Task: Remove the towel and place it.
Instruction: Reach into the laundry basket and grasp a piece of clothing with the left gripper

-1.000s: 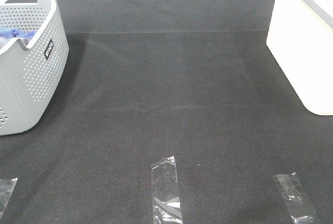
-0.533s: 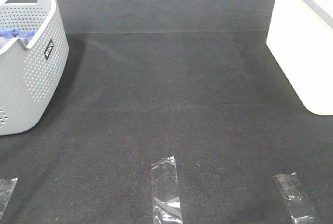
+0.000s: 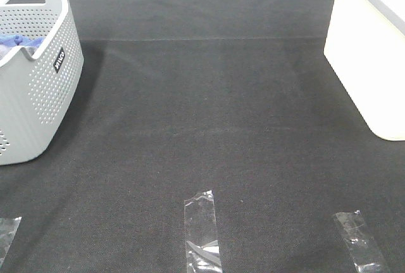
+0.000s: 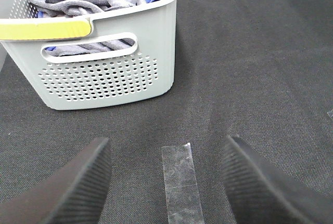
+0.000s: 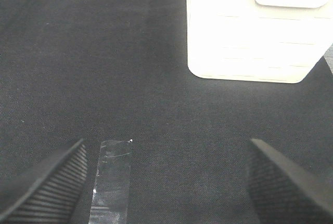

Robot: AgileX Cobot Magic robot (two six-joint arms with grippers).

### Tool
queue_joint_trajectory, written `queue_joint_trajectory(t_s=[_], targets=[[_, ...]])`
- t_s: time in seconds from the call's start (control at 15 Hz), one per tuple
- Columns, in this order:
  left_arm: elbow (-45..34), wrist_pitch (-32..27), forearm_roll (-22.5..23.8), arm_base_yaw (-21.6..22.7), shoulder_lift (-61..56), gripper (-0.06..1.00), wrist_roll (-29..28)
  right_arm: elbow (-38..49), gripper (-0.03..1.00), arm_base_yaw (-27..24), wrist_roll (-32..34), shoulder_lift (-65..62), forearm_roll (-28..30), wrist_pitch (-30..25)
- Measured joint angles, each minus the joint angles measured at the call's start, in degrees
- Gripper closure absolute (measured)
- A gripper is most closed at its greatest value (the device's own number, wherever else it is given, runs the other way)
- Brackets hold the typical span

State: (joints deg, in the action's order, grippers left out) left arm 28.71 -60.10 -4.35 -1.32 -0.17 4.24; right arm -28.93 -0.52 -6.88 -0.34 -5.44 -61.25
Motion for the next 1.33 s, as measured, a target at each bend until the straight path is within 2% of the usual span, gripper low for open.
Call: queue_joint_trajectory(t_s=[0.27,0.53,0.73,0.87,1.07,1.33], targets=[[0.34,0.00,0.06,0.00,0.29,0.35,0.00,0.00,0.19,0.00,0.00,0.00,0.00,0.00],[4.76,5.21,5.27,0.00,10.14,0.35,-0.17,0.00,0.19,0.00,0.00,0.00,0.00,0.00],[9.40,12.49,12.32,0.00,24.81,0.35,-3.15,0.00,0.19,0.00,0.00,0.00,0.00,0.00],[13.18,14.50,15.99,0.00,34.78,0.35,-5.67,0.00,0.19,0.00,0.00,0.00,0.00,0.00],[21.89,15.13,19.42,0.00,50.02,0.35,-9.80,0.00,0.19,0.00,0.00,0.00,0.00,0.00],[36.61,14.67,20.86,0.00,70.99,0.35,-12.38,0.00,0.19,0.00,0.00,0.00,0.00,0.00]])
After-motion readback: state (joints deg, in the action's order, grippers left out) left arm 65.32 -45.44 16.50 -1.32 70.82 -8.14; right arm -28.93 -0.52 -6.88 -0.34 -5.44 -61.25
